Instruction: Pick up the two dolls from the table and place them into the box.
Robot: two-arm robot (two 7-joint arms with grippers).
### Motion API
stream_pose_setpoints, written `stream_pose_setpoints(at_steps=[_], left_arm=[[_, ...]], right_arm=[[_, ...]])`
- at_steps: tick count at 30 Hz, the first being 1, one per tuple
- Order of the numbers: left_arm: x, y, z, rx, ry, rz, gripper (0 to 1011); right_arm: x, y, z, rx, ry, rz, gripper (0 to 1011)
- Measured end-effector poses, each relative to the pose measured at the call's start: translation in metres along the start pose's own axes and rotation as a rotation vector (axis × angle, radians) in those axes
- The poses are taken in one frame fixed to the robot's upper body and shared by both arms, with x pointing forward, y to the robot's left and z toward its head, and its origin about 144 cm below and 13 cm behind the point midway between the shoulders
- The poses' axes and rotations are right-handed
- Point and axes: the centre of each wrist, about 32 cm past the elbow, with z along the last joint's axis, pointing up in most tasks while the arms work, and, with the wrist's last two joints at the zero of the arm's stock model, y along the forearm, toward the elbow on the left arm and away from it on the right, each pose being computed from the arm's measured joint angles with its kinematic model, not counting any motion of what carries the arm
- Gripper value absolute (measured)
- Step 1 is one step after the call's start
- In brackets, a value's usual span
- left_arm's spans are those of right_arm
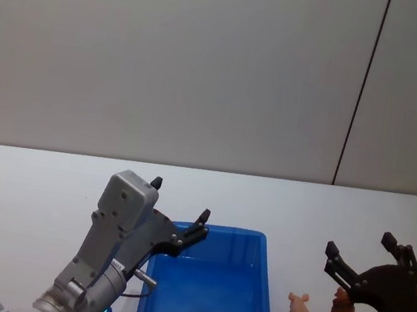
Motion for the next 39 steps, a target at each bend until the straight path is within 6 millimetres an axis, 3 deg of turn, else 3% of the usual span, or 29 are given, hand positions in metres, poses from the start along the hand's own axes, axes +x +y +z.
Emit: stream_pose_setpoints(at_steps=[22,39], left_arm=[[0.0,0.0,0.0,0.0,0.0,0.0,1002],[0.0,0.0,0.0,0.0,0.0,0.0,1002]], right_arm=[[0.0,0.0,0.0,0.0,0.0,0.0,1001],[0.015,-0.006,-0.012,-0.079,0.019,-0.041,1001]])
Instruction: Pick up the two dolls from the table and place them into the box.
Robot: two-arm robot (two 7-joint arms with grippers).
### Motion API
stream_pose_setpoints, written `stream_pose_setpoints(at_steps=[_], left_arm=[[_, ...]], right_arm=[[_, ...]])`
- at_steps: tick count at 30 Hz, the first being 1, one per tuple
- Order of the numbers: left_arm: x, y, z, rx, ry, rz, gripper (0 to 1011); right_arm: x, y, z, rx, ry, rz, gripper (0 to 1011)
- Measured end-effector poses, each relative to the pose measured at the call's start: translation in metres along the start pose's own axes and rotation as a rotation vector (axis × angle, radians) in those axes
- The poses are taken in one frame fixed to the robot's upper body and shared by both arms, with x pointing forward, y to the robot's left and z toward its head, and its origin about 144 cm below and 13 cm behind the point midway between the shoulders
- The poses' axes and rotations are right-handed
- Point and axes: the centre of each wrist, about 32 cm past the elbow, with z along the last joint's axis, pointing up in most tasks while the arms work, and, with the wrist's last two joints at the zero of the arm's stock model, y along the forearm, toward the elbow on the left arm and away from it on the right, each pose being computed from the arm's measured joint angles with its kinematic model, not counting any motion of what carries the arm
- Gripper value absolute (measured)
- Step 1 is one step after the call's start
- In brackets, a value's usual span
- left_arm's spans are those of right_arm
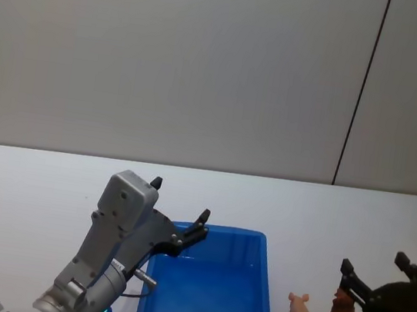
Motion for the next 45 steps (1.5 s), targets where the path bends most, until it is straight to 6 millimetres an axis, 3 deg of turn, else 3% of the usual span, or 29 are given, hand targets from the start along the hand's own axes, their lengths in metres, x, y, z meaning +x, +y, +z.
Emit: stream_pose_setpoints(at_steps=[9,42,45], left_arm=[[0.0,0.0,0.0,0.0,0.0,0.0,1002],[0.0,0.0,0.0,0.0,0.0,0.0,1002],[0.0,0.0,0.0,0.0,0.0,0.0,1002]], right_arm=[[0.003,-0.002,-0.01,-0.075,0.014,-0.011,1001],[-0.015,-0.008,-0.041,-0.28,-0.012,-0.046,1001],[-0.015,-0.006,-0.044,-0.281,-0.013,-0.046,961]])
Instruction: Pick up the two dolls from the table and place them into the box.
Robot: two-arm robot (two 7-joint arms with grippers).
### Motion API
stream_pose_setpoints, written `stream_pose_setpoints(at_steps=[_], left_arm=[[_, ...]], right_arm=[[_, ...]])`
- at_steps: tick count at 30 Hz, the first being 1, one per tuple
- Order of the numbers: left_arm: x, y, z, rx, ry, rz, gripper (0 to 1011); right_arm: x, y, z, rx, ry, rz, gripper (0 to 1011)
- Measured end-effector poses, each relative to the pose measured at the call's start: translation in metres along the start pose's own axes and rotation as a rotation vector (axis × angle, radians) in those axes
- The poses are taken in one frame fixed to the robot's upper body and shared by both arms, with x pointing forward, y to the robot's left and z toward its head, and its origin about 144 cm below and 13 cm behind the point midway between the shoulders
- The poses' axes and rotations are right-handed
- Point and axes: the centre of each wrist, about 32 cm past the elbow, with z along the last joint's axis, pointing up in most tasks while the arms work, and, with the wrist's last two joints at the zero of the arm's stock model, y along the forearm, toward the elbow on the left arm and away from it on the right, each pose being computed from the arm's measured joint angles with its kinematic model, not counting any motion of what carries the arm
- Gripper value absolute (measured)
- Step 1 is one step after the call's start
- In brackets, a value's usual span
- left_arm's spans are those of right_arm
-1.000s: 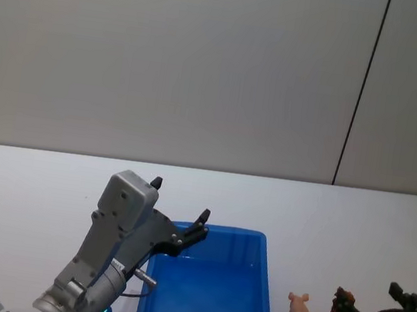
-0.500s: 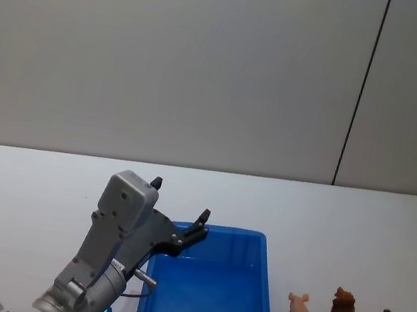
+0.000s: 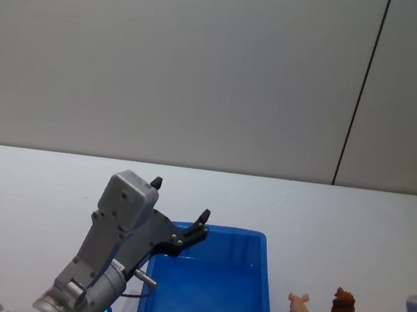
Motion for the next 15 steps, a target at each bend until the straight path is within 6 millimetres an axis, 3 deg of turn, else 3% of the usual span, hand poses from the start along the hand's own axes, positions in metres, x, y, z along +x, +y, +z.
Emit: stream_pose_setpoints(at_steps=[15], left_arm=[[0.0,0.0,0.0,0.0,0.0,0.0,1002]], right_arm=[[-0.003,0.017,-0.009,-0.006,-0.002,0.019,534]])
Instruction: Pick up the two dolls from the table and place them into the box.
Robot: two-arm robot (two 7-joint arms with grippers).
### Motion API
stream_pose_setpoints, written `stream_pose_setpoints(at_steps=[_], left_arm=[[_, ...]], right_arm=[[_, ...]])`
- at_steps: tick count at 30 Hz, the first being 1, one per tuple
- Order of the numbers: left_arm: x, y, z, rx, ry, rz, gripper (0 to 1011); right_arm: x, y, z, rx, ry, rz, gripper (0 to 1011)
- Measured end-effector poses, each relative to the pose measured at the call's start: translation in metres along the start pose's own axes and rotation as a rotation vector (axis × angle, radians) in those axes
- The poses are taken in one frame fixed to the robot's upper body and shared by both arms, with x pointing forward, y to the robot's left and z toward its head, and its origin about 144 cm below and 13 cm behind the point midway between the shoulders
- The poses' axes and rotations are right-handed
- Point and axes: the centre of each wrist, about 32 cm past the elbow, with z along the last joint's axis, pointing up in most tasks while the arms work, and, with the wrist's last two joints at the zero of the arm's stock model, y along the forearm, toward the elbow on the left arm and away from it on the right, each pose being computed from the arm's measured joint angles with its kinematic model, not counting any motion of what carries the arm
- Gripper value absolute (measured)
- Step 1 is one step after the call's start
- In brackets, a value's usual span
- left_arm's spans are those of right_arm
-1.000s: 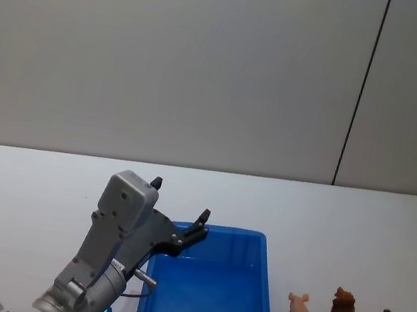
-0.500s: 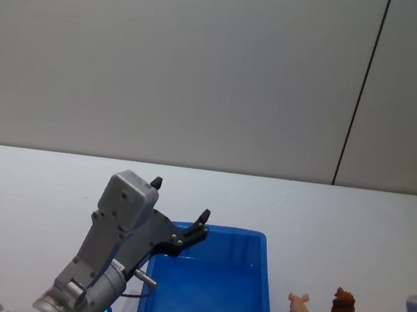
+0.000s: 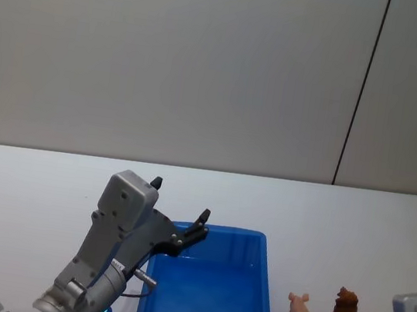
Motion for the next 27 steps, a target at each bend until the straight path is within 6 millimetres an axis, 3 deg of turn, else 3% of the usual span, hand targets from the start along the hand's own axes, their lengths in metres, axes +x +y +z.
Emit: stream_pose_setpoints(at_steps=[6,15,27], left_arm=[[0.0,0.0,0.0,0.0,0.0,0.0,1002],[0.0,0.0,0.0,0.0,0.0,0.0,1002],[0.0,0.0,0.0,0.0,0.0,0.0,1002]], right_arm=[[-0.001,0.002,0.001,0.004,-0.002,0.007,346],[-0.003,-0.002,0.01,0.036,-0.005,0.012,342],[-0.008,-0.013,0.038,0.143,-0.01,0.043,342]])
